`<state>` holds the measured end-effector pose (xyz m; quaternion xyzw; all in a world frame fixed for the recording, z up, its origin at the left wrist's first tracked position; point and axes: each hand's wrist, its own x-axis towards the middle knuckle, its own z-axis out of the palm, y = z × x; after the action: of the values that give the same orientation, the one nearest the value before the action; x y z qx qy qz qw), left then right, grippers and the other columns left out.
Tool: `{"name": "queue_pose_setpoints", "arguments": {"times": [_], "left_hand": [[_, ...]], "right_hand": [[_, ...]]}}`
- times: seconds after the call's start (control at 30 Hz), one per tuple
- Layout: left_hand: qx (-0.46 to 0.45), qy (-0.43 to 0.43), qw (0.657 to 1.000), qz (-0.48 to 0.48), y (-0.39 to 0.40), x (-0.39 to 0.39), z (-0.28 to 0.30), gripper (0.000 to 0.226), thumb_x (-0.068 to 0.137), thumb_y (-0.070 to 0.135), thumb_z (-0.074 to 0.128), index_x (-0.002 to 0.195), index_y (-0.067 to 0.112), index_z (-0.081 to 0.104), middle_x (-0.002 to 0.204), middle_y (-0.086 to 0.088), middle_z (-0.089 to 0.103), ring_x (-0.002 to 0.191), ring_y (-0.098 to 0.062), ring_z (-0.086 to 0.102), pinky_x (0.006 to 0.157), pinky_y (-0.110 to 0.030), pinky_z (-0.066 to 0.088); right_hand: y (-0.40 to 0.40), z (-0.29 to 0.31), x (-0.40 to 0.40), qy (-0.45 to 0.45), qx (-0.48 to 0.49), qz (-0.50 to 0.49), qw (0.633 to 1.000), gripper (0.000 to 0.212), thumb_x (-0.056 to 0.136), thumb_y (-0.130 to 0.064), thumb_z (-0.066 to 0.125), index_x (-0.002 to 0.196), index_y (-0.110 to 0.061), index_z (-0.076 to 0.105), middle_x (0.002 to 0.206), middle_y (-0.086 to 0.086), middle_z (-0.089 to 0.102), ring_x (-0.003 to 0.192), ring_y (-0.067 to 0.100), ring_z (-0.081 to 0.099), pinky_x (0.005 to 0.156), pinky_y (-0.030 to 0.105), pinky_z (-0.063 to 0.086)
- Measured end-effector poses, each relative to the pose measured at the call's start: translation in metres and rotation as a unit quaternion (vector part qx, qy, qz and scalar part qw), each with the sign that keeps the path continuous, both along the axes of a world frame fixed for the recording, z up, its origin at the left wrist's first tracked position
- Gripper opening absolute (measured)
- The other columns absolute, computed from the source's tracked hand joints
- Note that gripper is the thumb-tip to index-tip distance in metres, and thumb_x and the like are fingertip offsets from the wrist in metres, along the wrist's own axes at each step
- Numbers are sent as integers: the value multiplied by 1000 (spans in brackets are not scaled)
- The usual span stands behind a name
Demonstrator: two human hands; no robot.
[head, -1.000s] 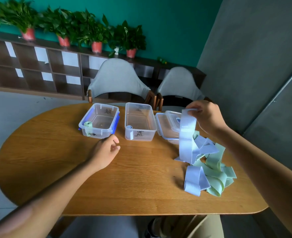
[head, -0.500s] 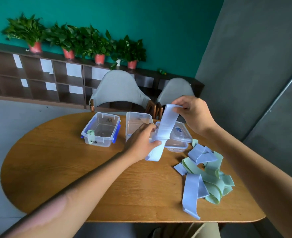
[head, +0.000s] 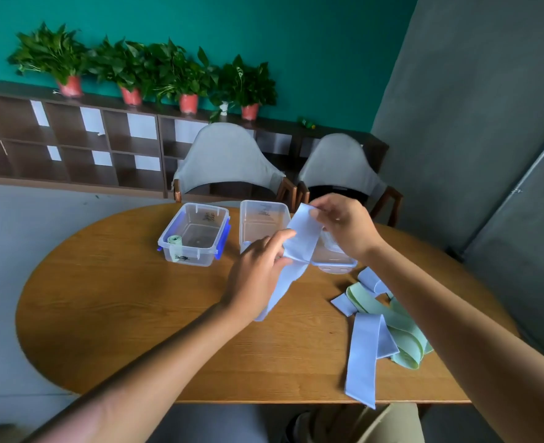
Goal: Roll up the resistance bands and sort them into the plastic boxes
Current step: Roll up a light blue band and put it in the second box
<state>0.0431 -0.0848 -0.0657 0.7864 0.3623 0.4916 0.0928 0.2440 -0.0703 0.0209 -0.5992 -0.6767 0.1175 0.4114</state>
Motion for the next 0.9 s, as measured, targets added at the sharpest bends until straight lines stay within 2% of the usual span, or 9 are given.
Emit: {"name": "queue_pose_setpoints", "arguments": {"times": [0.07, 0.13, 0.23, 0.3, 0.4, 0.47, 0.53, 0.67, 0.9], "left_hand": [[70, -5, 998, -6, -1, -8, 10, 17, 93, 17, 67, 110, 15, 67, 91, 2, 64, 80, -14, 61, 64, -32, 51], [74, -21, 997, -26, 1, -16, 20, 13, 97, 20, 60, 96, 11, 70, 92, 1, 61, 81, -13, 59, 68, -28, 47], [16, -54, 998, -41, 6, -24, 33, 4, 93, 12, 67, 91, 12, 71, 96, 6, 52, 83, -7, 55, 73, -23, 44], [-24, -82, 996, -39, 10, -27, 42, 4, 89, 9, 71, 89, 13, 71, 98, 7, 48, 84, -6, 54, 75, -19, 44], [-76, -119, 989, -43, 14, -32, 52, 7, 89, 8, 69, 86, 14, 69, 93, 6, 54, 82, -4, 55, 75, -16, 43], [-131, -154, 978, -58, 16, -36, 56, 9, 92, 10, 66, 87, 17, 67, 83, 9, 60, 70, -5, 58, 64, -27, 52], [-191, -188, 961, -62, 22, -40, 57, 11, 94, 12, 65, 86, 20, 67, 81, 4, 63, 60, -11, 59, 46, -31, 49], [-181, -150, 972, -27, 41, -52, 48, 10, 92, 15, 68, 85, 22, 69, 82, 7, 70, 79, -13, 66, 70, -31, 51], [-183, -162, 969, 30, 77, -75, 35, 13, 91, 14, 69, 82, 23, 68, 76, 14, 68, 75, -7, 64, 72, -28, 50]], "right_hand": [[3, -15, -4, 35, -37, 9, 999, 7, 96, -24, 67, 99, -20, 72, 91, -4, 73, 79, 8, 66, 78, 33, 56], [5, -31, -10, 74, -71, 34, 994, 11, 97, -25, 65, 101, -15, 72, 95, 4, 74, 81, 13, 66, 82, 41, 56], [4, -47, -23, 131, -130, 104, 977, 29, 103, -36, 54, 108, -14, 73, 107, 5, 75, 100, 10, 66, 94, 36, 49], [1, -51, -36, 204, -190, 141, 950, 48, 105, -51, 39, 118, -18, 72, 119, -3, 73, 119, 8, 62, 107, 34, 39], [-8, -50, -59, 358, -219, 221, 880, 63, 105, -59, 24, 137, -17, 59, 141, 3, 61, 137, 16, 50, 120, 46, 28], [-17, -48, -75, 420, -221, 258, 841, 66, 107, -55, 14, 138, -16, 58, 142, 11, 59, 135, 25, 52, 119, 50, 32], [-24, -50, -89, 408, -219, 274, 843, 74, 105, -57, 8, 139, -13, 57, 137, 19, 60, 129, 36, 56, 114, 53, 39], [-32, -62, -96, 398, -238, 270, 844, 81, 102, -63, 16, 139, 0, 51, 117, 28, 66, 109, 44, 63, 95, 44, 52], [-50, -94, -99, 408, -248, 252, 842, 36, 100, -25, 57, 124, 2, 63, 111, 32, 69, 96, 42, 68, 89, 45, 55]]}}
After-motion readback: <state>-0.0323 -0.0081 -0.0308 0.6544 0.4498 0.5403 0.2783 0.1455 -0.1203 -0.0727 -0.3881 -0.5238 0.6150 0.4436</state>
